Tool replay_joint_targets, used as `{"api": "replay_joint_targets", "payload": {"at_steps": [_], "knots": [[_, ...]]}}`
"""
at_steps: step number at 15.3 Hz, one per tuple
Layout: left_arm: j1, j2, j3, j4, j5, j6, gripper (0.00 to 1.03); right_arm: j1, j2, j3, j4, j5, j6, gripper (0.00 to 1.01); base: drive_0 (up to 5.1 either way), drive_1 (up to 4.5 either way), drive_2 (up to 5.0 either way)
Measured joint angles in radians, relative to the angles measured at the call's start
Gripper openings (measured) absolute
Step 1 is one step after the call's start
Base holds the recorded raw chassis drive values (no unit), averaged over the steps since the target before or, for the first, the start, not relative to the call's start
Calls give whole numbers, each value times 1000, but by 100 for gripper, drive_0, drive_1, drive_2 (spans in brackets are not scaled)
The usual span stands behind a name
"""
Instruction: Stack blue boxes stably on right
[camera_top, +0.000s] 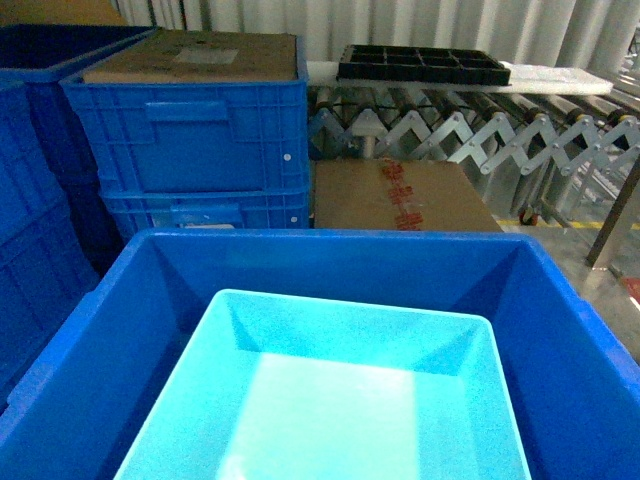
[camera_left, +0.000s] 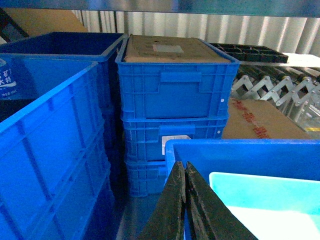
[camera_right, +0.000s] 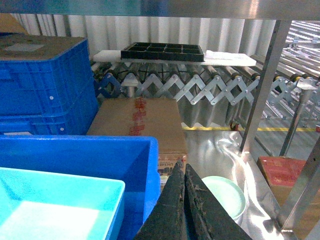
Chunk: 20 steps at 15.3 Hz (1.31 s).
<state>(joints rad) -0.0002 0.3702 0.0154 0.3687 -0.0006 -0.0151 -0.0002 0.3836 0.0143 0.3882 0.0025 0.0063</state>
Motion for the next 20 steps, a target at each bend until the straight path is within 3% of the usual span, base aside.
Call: {"api": "replay_joint_targets", "payload": {"at_steps": [9, 10, 11, 15, 16, 20], "knots": [[0, -202, 0, -200, 0, 0, 2, 0, -207, 0, -210, 0, 0, 2, 0, 0, 0], [0, -297, 0, -346, 3, 1, 2, 0, -245, 1, -266, 0, 0, 2, 0, 0, 0], [0, -362, 0, -365, -2, 0, 2, 0, -352, 1, -400, 0, 0, 2, 0, 0, 0], [0, -360, 0, -374, 0, 1, 2, 0, -379, 0, -394, -3, 0, 2, 0, 0, 0], [0, -360, 0, -373, 0, 1, 8, 0, -379, 0, -392, -3, 0, 6, 0, 0, 0], [0, -360, 0, -373, 0, 1, 59, 0, -379, 0, -393, -3, 0, 59, 0, 0, 0]]}}
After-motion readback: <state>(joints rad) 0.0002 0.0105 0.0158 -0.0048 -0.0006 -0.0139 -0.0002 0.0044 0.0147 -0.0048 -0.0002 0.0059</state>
